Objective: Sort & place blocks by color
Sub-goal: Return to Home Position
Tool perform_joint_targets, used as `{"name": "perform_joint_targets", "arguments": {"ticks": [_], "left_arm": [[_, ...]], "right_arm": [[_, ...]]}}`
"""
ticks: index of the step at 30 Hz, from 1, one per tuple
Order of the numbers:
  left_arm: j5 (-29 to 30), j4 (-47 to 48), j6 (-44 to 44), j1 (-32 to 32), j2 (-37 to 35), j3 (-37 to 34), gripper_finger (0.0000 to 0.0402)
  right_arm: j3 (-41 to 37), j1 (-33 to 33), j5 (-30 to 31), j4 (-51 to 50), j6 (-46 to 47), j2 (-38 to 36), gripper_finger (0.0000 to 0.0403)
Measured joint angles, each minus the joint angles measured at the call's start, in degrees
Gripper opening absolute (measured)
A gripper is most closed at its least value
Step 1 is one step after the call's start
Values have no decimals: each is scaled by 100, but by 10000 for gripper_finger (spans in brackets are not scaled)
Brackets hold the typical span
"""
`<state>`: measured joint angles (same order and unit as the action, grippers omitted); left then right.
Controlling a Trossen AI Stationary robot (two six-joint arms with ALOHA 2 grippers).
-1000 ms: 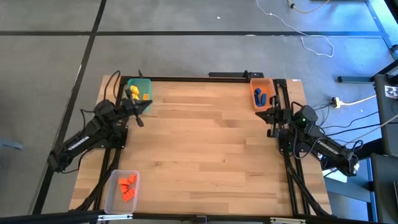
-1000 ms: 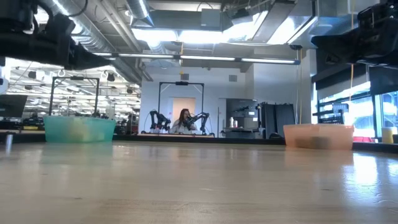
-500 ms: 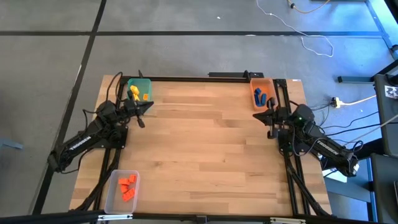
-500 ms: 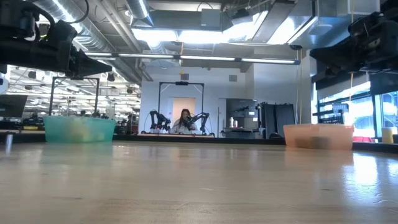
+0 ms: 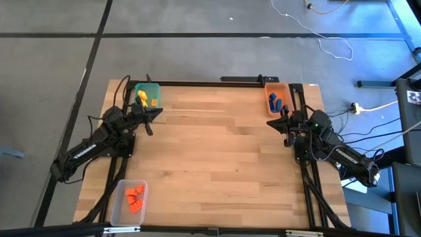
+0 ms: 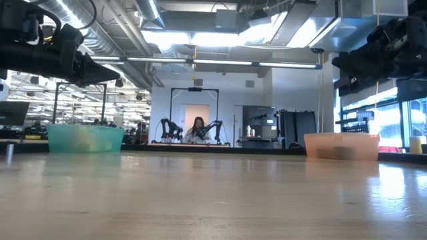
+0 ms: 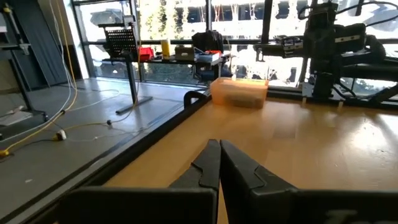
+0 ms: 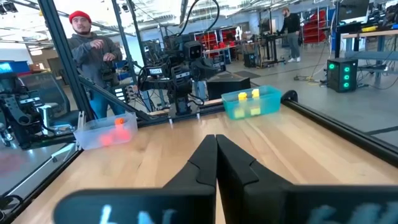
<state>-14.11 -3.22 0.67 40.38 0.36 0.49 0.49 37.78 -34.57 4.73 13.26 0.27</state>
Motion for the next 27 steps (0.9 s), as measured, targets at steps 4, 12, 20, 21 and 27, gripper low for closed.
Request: {"name": "perform_joint_targets", "arguments": {"ticks": [4,12,20,21,27], "left_arm": [[0,-2,-15,0,0,0,0],[-4,-2,-17,0,0,0,0],[-9,-2,-19,0,0,0,0],[-9,-2,-19,0,0,0,0],[-9,-2,-20,0,0,0,0]], "right_arm": [[0,0,0,2,136,0,0],[0,0,0,7,2635,-2,0],[0,0,0,15,3141,-2,0],[0,0,0,15,3150,-2,0],[0,0,0,15,3145,-2,0]]}}
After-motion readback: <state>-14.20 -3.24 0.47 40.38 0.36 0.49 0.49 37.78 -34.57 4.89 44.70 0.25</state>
